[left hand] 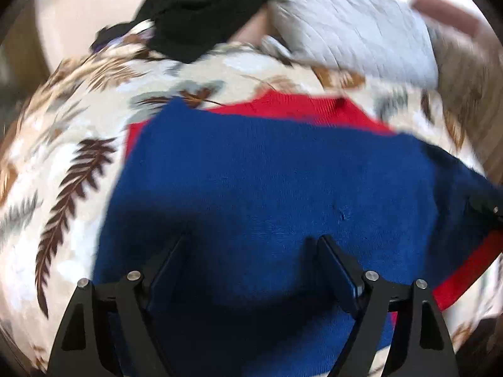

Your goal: Fold small clothes

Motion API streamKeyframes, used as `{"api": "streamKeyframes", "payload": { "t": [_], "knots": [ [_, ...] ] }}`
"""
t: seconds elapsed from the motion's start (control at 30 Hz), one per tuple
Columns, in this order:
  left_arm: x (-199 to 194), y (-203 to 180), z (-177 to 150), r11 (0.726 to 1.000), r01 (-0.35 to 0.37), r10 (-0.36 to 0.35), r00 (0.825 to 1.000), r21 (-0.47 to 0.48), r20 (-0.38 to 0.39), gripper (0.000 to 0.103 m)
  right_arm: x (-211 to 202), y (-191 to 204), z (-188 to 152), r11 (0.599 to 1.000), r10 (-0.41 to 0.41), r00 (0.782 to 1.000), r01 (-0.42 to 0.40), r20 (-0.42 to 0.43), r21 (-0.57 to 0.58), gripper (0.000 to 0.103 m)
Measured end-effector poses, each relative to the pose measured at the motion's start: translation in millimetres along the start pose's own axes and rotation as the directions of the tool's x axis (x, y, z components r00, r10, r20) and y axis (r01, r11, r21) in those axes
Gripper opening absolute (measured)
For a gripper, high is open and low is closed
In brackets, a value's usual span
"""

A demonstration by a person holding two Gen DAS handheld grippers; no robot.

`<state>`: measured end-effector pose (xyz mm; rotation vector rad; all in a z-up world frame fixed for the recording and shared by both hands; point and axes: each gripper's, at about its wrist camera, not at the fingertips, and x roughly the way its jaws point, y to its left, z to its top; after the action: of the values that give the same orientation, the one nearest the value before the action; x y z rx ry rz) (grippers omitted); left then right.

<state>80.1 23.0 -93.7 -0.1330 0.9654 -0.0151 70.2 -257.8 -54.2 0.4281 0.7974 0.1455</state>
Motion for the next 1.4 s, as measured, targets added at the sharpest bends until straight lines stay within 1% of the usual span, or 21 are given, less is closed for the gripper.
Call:
{"api": "streamKeyframes", "payload": {
  "t": [0.07,0.13,0.2,0.27,0.3,0.37,0.43,0.5,0.6,0.67,0.77,0.8,0.83,0.9,0.93,1.0,1.07,1.13,1.2,1.3,1.4],
  "knots": [
    [-19.6,25.4,-1.5,0.993,0.063,-0.059,0.997,-0.096,0.045,0.085,-9.7,52.9,2.0,0.987,0.010,0.998,0.000,0.063,-0.161,0.011],
    [-44.3,63.5,-4.8,0.974,0.094,-0.072,0.991,-0.207,0.111,0.085,-9.1,113.1,-10.6,0.938,0.042,0.994,-0.007,0.096,-0.346,0.011],
    [-58.0,97.6,-10.1,0.943,0.149,-0.111,0.984,-0.296,0.142,0.085,9.1,165.5,-40.9,0.857,0.072,0.996,-0.033,0.056,-0.514,0.011],
    [-61.7,125.7,-15.1,0.914,0.184,-0.141,0.980,-0.361,0.141,0.085,37.6,194.0,-75.4,0.774,0.054,0.998,-0.050,-0.013,-0.631,0.011],
    [-61.0,135.4,-16.5,0.905,0.196,-0.157,0.979,-0.378,0.133,0.084,65.0,202.6,-100.5,0.735,0.022,0.995,-0.083,-0.098,-0.673,0.011],
    [-54.8,146.2,-13.8,0.883,0.244,-0.216,0.970,-0.400,0.115,0.083,99.3,199.1,-125.3,0.733,-0.021,0.975,-0.135,-0.220,-0.667,0.011],
    [-48.3,146.1,-9.7,0.862,0.314,-0.301,0.949,-0.397,0.097,0.083,96.3,195.1,-130.0,0.737,0.004,0.982,-0.131,-0.189,-0.663,0.011],
    [-43.2,140.3,-2.2,0.835,0.394,-0.386,0.917,-0.385,0.103,0.083,88.6,187.9,-110.9,0.787,0.059,0.976,-0.173,-0.208,-0.592,0.011],
    [-32.9,126.7,14.0,0.809,0.455,-0.455,0.886,-0.374,0.093,0.083,78.8,184.0,-100.6,0.789,0.084,0.979,-0.180,-0.187,-0.587,0.010],
    [-19.0,111.6,27.5,0.804,0.473,-0.492,0.870,-0.360,0.045,0.083,76.8,187.6,-101.0,0.791,0.099,0.978,-0.188,-0.182,-0.582,0.010],
    [2.0,95.0,42.6,0.818,0.454,-0.495,0.869,-0.353,-0.031,0.083,74.6,189.2,-103.2,0.798,0.114,0.978,-0.194,-0.174,-0.571,0.010],
    [8.5,90.6,46.5,0.821,0.450,-0.497,0.867,-0.350,-0.050,0.075,73.1,189.0,-103.8,0.798,0.118,0.978,-0.197,-0.173,-0.569,0.010],
    [13.0,88.4,48.1,0.826,0.440,-0.490,0.869,-0.352,-0.065,0.054,71.1,189.3,-104.1,0.797,0.121,0.978,-0.198,-0.170,-0.571,0.010],
    [23.2,86.8,55.3,0.830,0.430,-0.490,0.866,-0.355,-0.097,0.021,69.4,191.0,-102.5,0.789,0.125,0.979,-0.195,-0.159,-0.583,0.010],
    [23.8,86.0,58.6,0.828,0.441,-0.497,0.863,-0.347,-0.090,0.020,66.5,192.7,-101.5,0.786,0.131,0.979,-0.197,-0.154,-0.586,0.010],
    [-3.9,77.2,67.5,0.863,0.452,-0.463,0.886,-0.227,0.006,0.018,57.1,197.9,-97.2,0.781,0.150,0.980,-0.198,-0.129,-0.593,0.010],
    [-42.5,74.1,66.4,0.877,0.470,-0.458,0.881,-0.103,0.117,0.018,44.9,203.7,-95.5,0.773,0.180,0.978,-0.204,-0.100,-0.601,0.010],
    [-61.5,79.7,61.3,0.902,0.431,-0.419,0.889,-0.027,0.186,0.018,39.4,214.3,-97.1,0.751,0.212,0.973,-0.223,-0.092,-0.621,0.010],
    [-41.4,98.5,58.2,0.920,0.387,-0.373,0.915,-0.070,0.153,0.018,49.8,221.6,-106.4,0.736,0.204,0.972,-0.232,-0.118,-0.637,0.010],
    [9.7,129.4,43.1,0.938,0.283,-0.285,0.958,-0.202,0.020,0.016,98.4,219.3,-130.7,0.745,0.134,0.960,-0.261,-0.246,-0.614,0.010],
    [7.4,131.4,34.0,0.940,0.286,-0.282,0.958,-0.187,0.048,0.015,100.5,218.0,-137.3,0.753,0.136,0.959,-0.264,-0.249,-0.603,0.011]
  ]
}}
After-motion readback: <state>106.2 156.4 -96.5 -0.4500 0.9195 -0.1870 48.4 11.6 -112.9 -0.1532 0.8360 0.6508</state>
